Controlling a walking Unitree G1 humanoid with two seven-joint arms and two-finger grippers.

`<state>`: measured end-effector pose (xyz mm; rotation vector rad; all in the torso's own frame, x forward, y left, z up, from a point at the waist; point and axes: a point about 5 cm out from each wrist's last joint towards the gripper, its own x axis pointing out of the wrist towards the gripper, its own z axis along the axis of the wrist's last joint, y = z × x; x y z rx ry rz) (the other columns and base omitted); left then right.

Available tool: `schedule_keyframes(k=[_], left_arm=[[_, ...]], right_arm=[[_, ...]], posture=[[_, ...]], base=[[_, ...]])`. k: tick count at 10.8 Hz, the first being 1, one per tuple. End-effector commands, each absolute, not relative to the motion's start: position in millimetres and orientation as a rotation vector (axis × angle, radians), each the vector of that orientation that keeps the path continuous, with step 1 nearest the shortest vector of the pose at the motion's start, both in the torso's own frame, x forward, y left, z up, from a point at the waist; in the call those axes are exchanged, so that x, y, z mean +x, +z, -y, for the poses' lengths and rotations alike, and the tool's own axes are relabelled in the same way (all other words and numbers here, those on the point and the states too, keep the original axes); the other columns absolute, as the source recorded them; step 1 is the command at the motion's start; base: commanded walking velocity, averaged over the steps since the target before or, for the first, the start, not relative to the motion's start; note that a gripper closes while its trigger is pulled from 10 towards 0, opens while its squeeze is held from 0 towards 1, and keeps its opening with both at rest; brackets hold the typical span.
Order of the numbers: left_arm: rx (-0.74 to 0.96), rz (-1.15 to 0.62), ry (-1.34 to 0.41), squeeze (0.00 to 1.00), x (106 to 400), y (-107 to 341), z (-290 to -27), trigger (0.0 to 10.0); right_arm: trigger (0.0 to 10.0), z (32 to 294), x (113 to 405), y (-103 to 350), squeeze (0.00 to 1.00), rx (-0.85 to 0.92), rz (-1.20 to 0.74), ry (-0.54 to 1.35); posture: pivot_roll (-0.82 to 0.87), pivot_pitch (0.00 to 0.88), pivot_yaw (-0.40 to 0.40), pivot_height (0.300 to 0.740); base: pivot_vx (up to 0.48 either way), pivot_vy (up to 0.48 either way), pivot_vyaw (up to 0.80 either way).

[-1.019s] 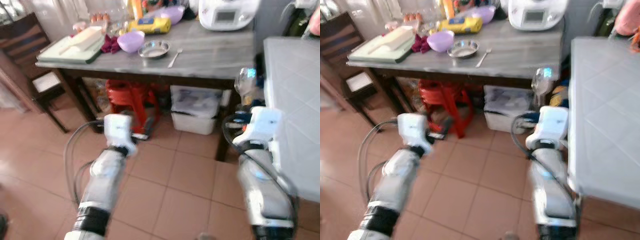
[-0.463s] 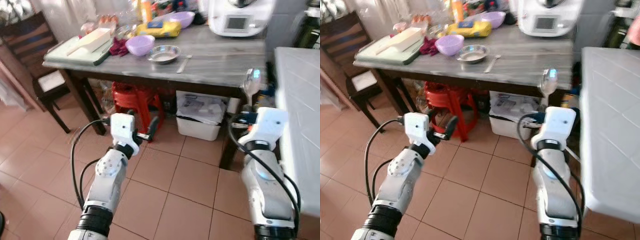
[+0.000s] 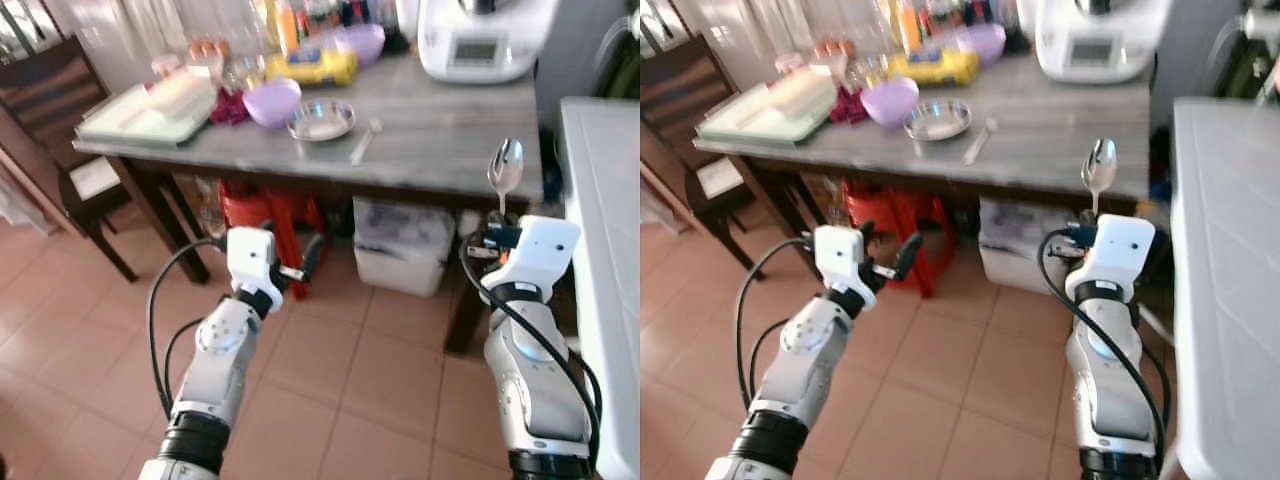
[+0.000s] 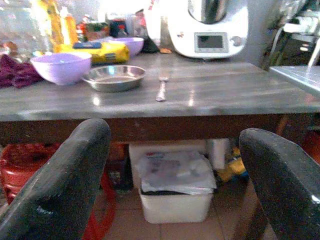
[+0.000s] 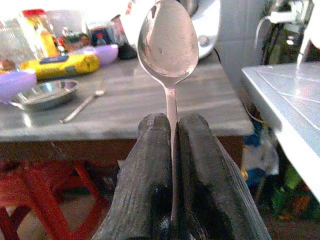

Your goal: Setting the table

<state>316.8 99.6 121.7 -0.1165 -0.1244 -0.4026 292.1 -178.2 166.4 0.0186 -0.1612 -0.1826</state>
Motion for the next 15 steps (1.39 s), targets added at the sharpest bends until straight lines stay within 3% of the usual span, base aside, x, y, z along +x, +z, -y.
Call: schedule_keyframes(k=[1,7,12,15], left_arm=[[-0.1,0.117,-0.378,0.0,317.0,119.5,-110.7,10.0],[-0.097,0.109,-0.384,0.0,317.1,118.2,-110.0,10.0],[-0.099,0.086,-0.389,0.0,315.6,113.5,-108.2,10.0],[-0.088,0.087,-0.384,0.0,315.2,112.8,-109.4,10.0]], right_arm=[[10.0,168.6,292.7,169.4,0.0,0.036,0.177,-0.15],[10.0,168.3,292.3,168.8,0.0,0.043,0.175,-0.151],[10.0,168.0,292.8,168.0,0.0,0.047,0.17,-0.149],[10.0,168.4,292.2,167.8,0.0,0.047,0.169,-0.15]], posture=[[-0.15,0.085,0.131,0.74],[-0.15,0.084,0.133,0.74],[-0.15,0.081,0.132,0.74],[-0.15,0.086,0.13,0.74]], base=[[0.368,0.0,0.0],[0.364,0.0,-0.26],[0.0,0.0,-0.1],[0.0,0.444,-0.49]])
